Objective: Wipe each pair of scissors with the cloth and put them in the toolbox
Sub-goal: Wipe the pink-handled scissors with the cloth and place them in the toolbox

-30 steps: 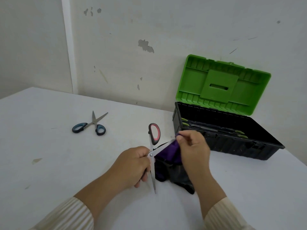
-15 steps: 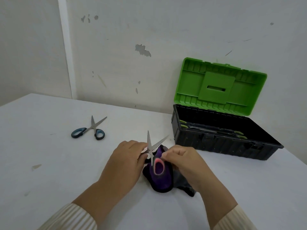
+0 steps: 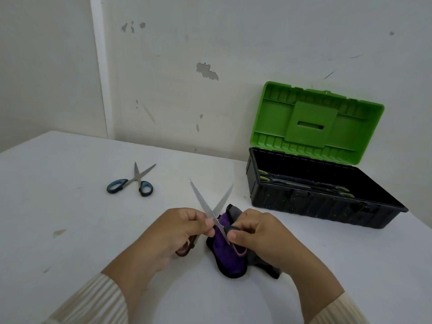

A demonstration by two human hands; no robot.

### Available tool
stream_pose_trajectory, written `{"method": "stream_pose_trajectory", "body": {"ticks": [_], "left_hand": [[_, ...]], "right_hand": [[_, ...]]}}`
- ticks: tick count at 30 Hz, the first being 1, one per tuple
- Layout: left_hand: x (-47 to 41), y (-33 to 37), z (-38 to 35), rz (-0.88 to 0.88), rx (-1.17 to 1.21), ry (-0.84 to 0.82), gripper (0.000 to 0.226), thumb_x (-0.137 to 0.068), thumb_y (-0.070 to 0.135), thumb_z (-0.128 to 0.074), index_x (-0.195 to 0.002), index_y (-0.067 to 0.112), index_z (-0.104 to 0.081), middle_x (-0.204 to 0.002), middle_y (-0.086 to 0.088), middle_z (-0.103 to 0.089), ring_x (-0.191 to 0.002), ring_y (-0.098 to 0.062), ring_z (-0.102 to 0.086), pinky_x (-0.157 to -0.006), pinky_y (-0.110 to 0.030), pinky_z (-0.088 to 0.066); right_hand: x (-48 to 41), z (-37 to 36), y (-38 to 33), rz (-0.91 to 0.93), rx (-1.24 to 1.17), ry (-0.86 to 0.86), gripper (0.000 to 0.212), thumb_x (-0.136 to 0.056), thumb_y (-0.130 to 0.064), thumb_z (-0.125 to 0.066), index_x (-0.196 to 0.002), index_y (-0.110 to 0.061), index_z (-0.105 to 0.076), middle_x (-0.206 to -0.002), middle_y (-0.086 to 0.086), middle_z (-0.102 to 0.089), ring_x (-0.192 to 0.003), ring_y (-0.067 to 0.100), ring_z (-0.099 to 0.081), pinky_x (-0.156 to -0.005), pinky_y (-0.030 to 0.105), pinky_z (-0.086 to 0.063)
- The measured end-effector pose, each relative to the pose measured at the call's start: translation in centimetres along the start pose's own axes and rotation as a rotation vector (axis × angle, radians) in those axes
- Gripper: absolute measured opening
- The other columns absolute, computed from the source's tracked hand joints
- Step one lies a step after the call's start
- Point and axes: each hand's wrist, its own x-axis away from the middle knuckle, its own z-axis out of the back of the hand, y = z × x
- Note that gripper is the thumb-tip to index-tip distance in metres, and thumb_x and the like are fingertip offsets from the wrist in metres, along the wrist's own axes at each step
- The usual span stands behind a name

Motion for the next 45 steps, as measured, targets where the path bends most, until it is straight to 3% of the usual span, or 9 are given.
{"method": "stream_pose_trajectory", "body": {"ticks": [4, 9, 15, 24, 26, 29, 37, 42, 45], "left_hand": [[0.1, 0.2, 0.0, -0.012, 0.004, 0.009, 0.021, -0.084, 0.02, -0.069, -0.065, 0.011, -0.067, -0.064, -0.003, -0.067, -0.044, -0.008, -0.044, -0.039, -0.015, -0.03], [0.1, 0.0, -0.3, 0.037, 0.044, 0.03, 0.027, -0.084, 0.014, -0.069, -0.057, 0.01, -0.065, -0.06, -0.01, -0.065, -0.053, -0.021, -0.057, -0.054, -0.03, -0.047], [0.4, -0.3, -1.2, 0.031, -0.048, 0.04, 0.028, -0.084, 0.016, -0.067, -0.058, 0.01, -0.059, -0.056, -0.011, -0.059, -0.038, -0.016, -0.041, -0.04, -0.02, -0.03], [0.4, -0.1, -1.4, -0.034, -0.068, 0.051, 0.029, -0.085, 0.009, -0.063, -0.057, 0.009, -0.054, -0.055, -0.008, -0.061, -0.038, -0.016, -0.038, -0.037, -0.018, -0.027], [0.4, -0.2, -1.5, -0.057, -0.093, 0.053, 0.03, -0.085, 0.013, -0.064, -0.057, 0.009, -0.054, -0.061, -0.015, -0.062, -0.042, -0.021, -0.038, -0.038, -0.019, -0.028], [0.4, -0.4, -1.5, -0.057, -0.075, 0.056, 0.028, -0.085, 0.01, -0.063, -0.058, 0.008, -0.056, -0.056, -0.007, -0.062, -0.036, -0.016, -0.038, -0.037, -0.018, -0.027], [0.6, -0.4, -1.5, -0.06, -0.066, 0.052, 0.029, -0.085, 0.008, -0.063, -0.058, 0.008, -0.054, -0.053, -0.006, -0.06, -0.034, -0.015, -0.036, -0.037, -0.017, -0.025], [1.0, 0.1, -1.6, -0.037, -0.127, -0.019, 0.031, -0.086, 0.013, -0.064, -0.058, 0.007, -0.052, -0.038, 0.004, -0.051, -0.033, -0.012, -0.035, -0.037, -0.018, -0.027], [1.1, 0.3, -1.9, -0.002, -0.103, -0.041, 0.031, -0.087, 0.014, -0.064, -0.06, 0.007, -0.051, -0.033, 0.006, -0.049, -0.03, -0.008, -0.034, -0.036, -0.017, -0.027]], "right_hand": [[0.1, 0.7, 0.4, -0.008, -0.038, 0.058, 0.007, -0.081, -0.023, -0.066, -0.077, -0.026, -0.071, -0.089, -0.004, -0.059, -0.082, 0.007, -0.058, -0.073, 0.018, -0.046], [-0.2, 1.2, 0.7, 0.132, 0.031, 0.638, 0.025, -0.08, -0.002, -0.062, -0.081, -0.027, -0.068, -0.088, -0.015, -0.056, -0.083, -0.004, -0.055, -0.075, 0.007, -0.044], [-1.1, -3.3, -0.5, 0.34, 0.286, 0.473, 0.017, -0.077, -0.002, -0.058, -0.086, -0.011, -0.069, -0.082, 0.001, -0.066, -0.078, 0.01, -0.056, -0.071, 0.013, -0.043], [-1.4, -2.7, -0.4, 0.318, 0.151, 0.452, 0.016, -0.083, -0.006, -0.06, -0.089, -0.013, -0.073, -0.086, 0.002, -0.063, -0.078, 0.004, -0.053, -0.07, 0.003, -0.039], [-1.6, -2.2, -0.3, 0.324, 0.186, 0.507, 0.017, -0.081, 0.0, -0.062, -0.088, -0.01, -0.073, -0.086, 0.006, -0.066, -0.08, 0.0, -0.055, -0.075, 0.006, -0.044], [-0.9, -3.3, -0.7, 0.394, 0.314, 0.426, 0.016, -0.07, -0.005, -0.063, -0.076, -0.013, -0.074, -0.074, 0.006, -0.067, -0.065, 0.009, -0.063, -0.059, 0.017, -0.052], [-0.8, -3.7, -0.7, 0.327, 0.122, 0.379, 0.017, -0.083, -0.008, -0.059, -0.084, -0.016, -0.073, -0.083, 0.002, -0.065, -0.073, 0.003, -0.053, -0.066, 0.008, -0.041], [-2.5, -0.5, 1.6, 0.125, -0.028, 0.691, 0.02, -0.079, -0.003, -0.065, -0.081, -0.02, -0.074, -0.087, 0.001, -0.067, -0.078, -0.001, -0.058, -0.077, 0.003, -0.04], [-1.5, 1.5, 2.8, -0.019, -0.408, 0.83, 0.027, -0.081, -0.007, -0.064, -0.076, -0.033, -0.069, -0.09, -0.005, -0.07, -0.088, 0.013, -0.064, -0.087, 0.029, -0.051]]}}
